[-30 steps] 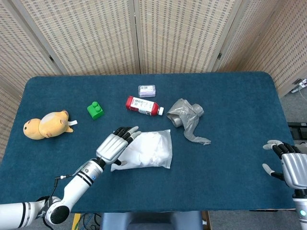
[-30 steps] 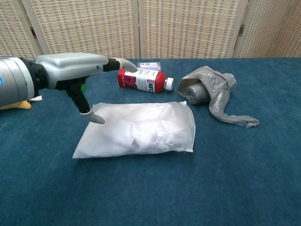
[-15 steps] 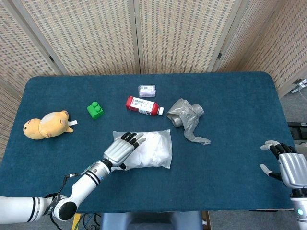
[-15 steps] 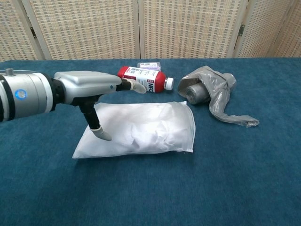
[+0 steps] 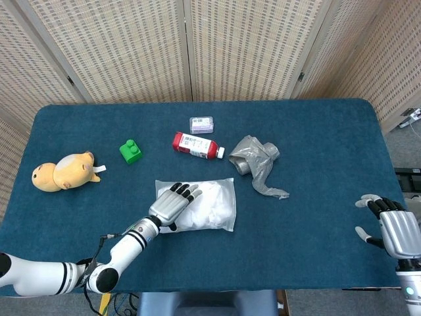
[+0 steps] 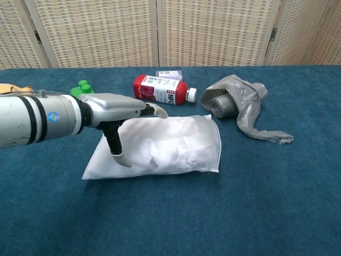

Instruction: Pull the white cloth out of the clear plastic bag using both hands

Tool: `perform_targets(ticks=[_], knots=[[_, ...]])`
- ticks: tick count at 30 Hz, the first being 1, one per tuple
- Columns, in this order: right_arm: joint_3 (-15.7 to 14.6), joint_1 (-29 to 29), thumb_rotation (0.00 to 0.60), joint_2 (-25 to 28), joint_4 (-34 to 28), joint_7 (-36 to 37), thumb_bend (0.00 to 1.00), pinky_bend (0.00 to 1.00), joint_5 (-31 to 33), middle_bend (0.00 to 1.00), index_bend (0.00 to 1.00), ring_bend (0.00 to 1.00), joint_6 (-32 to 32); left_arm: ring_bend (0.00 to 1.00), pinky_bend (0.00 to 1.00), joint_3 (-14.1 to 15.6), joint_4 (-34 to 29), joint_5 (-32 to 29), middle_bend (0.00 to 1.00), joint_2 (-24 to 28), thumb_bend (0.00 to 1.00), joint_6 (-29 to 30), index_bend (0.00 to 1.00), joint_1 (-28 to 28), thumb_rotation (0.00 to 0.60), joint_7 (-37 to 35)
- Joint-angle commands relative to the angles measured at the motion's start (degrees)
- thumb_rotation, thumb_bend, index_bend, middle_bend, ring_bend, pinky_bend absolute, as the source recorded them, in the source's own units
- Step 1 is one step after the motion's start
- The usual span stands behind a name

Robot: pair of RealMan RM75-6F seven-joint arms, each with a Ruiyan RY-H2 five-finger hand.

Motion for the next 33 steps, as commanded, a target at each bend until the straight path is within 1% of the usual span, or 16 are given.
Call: perform_targets(ticks=[1,7,9,12,15,18,21,24,26,29,32,33], knots=[[-0.07,0.11,0.600,-0.12,0.07,-0.05,0.14,0.38,0.02,0.31,0.38,0.29,-0.23,0.00,0.04,0.51,1.00,-3.60,0.00,-0.39,0.00,-0.33,0.00,-1.59,0.600,0.70],[-0.16,0.36,0.600,-0.22,-0.02,-0.30,0.14,0.38,0.08,0.31,0.38,0.29,-0.73,0.00,0.04,1.32,1.20,-9.82,0.00,-0.38,0.00,0.11,0.00,-3.94,0.600,2.13],[-0.17,0.39,0.600,-0.23,-0.03,-0.34,0.14,0.38,0.09,0.31,0.38,0.29,-0.79,0.00,0.04,1.47,1.20,-10.59,0.00,-0.40,0.00,0.22,0.00,-4.32,0.600,2.41],[-0.26,0.51,0.600,-0.34,-0.08,-0.48,0.14,0.38,0.15,0.31,0.38,0.29,-1.08,0.00,0.04,2.09,1.67,-14.09,0.00,-0.82,0.00,0.47,0.00,-6.09,0.600,3.95],[-0.31,0.59,0.600,-0.42,-0.10,-0.53,0.14,0.38,0.19,0.32,0.38,0.29,-1.27,0.00,0.04,2.80,2.39,-15.28,0.00,-1.40,0.00,1.22,0.00,-7.58,0.600,5.61],[-0.35,0.68,0.600,-0.52,-0.05,-0.52,0.14,0.38,0.21,0.32,0.38,0.29,-1.44,0.00,0.07,3.50,3.18,-16.11,0.00,-2.23,0.00,2.30,0.00,-8.87,0.600,7.35],[-0.39,0.78,0.600,-0.62,0.01,-0.43,0.14,0.38,0.18,0.32,0.38,0.29,-1.59,0.00,0.12,4.13,4.01,-16.79,0.00,-3.07,0.00,3.04,0.00,-10.07,0.600,9.03],[-0.43,0.88,0.600,-0.72,0.05,-0.34,0.14,0.38,0.16,0.32,0.38,0.29,-1.75,0.04,0.18,4.75,4.85,-17.20,0.01,-3.94,0.00,3.76,0.00,-10.93,0.600,10.37],[-0.47,0.93,0.600,-0.79,0.10,-0.31,0.14,0.38,0.19,0.32,0.38,0.29,-1.87,0.07,0.20,5.03,5.38,-17.42,0.03,-4.49,0.00,4.18,0.00,-11.25,0.600,10.90],[-0.51,1.13,0.600,-0.92,0.15,-0.34,0.14,0.38,0.25,0.33,0.38,0.29,-2.24,0.12,0.24,5.17,6.38,-16.99,0.11,-5.39,0.00,4.91,0.00,-11.41,0.600,11.00],[-0.53,1.28,0.600,-1.02,0.10,-0.40,0.14,0.38,0.27,0.33,0.38,0.29,-2.48,0.20,0.31,5.28,7.10,-15.19,0.22,-6.03,0.00,5.75,0.02,-11.11,0.600,10.53],[-0.53,1.35,0.600,-1.05,0.07,-0.43,0.14,0.38,0.27,0.33,0.38,0.29,-2.57,0.24,0.35,5.34,7.39,-14.10,0.27,-6.32,0.00,6.25,0.05,-10.88,0.600,10.23]])
